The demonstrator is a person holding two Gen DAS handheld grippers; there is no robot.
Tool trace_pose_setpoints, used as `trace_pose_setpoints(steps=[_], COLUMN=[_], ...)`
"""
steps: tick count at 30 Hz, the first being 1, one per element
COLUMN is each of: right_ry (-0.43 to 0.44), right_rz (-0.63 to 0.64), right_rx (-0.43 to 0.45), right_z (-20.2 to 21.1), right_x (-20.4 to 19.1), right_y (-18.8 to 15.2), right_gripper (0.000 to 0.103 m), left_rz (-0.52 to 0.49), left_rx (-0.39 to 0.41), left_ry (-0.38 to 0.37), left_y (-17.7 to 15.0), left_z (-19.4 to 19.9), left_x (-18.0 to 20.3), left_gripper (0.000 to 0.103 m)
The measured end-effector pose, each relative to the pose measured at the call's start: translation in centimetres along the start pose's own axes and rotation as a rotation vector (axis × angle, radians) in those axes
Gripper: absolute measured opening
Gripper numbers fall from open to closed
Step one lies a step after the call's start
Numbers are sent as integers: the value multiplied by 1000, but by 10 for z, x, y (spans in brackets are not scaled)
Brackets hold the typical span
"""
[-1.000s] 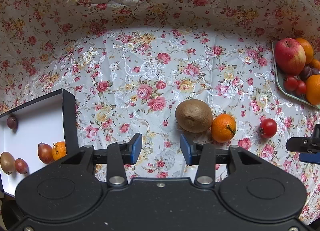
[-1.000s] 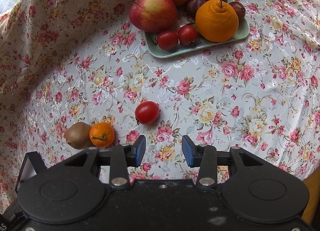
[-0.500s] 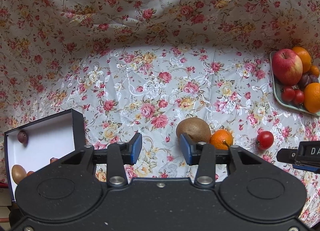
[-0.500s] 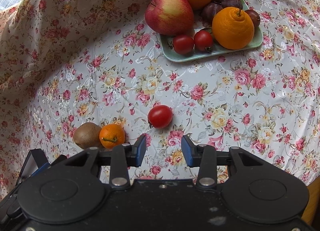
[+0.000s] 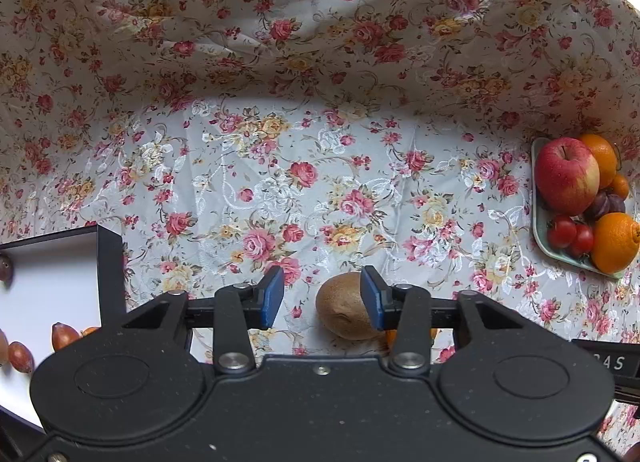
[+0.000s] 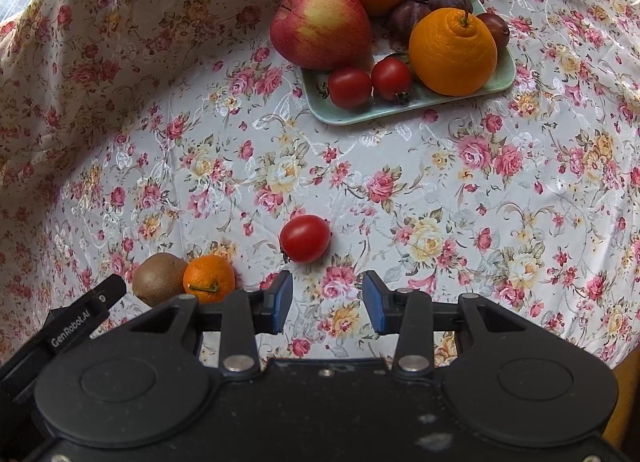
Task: Organize fruits
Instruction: 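Lower the left gripper around the kiwi while the right tool nears the tomato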
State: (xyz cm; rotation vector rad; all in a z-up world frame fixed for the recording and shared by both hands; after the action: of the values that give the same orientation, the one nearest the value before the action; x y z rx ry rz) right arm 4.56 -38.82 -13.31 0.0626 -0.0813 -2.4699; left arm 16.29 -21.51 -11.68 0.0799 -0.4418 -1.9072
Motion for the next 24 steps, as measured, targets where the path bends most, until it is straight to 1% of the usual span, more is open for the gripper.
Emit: trace_pose_setpoints(steps=[6,11,14,21,24], right_ry=[-22,-17,-18,-6,-7], right_rz=[12,29,39,44,52], right_rx=[-7,-7,-15,-18,-13], right_z=[-8,-10,-12,-12,-9], right_x=[-6,-11,-13,-15,-15], right_y=[3,5,6,6,4], right_gripper=[42,42,42,42,42], left_rz=[-17,-12,-13,-32,-45], left_rx=[-17,-44,-63,-100,-109], left_ry=[38,28,56,61,80], left_y=[1,2,0,-9,-11], left_z=[-15,-23,-28,-27,-25], left_x=[5,7,4,-1,-3], left_gripper=[52,52,52,52,52])
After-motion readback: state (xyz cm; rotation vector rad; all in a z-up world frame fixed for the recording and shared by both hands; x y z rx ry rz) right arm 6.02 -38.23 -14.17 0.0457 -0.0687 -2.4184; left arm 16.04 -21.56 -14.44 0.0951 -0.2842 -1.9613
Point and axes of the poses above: each gripper's, at about its wrist camera, not at the fingertips, and z roughly against the way its jaws point, x to its right, y to its top, the point moved 7 cm from there along -z, roughly the way its jaws point, and after that the axes turned 9 degrees about -y, right-handed, at the moved point
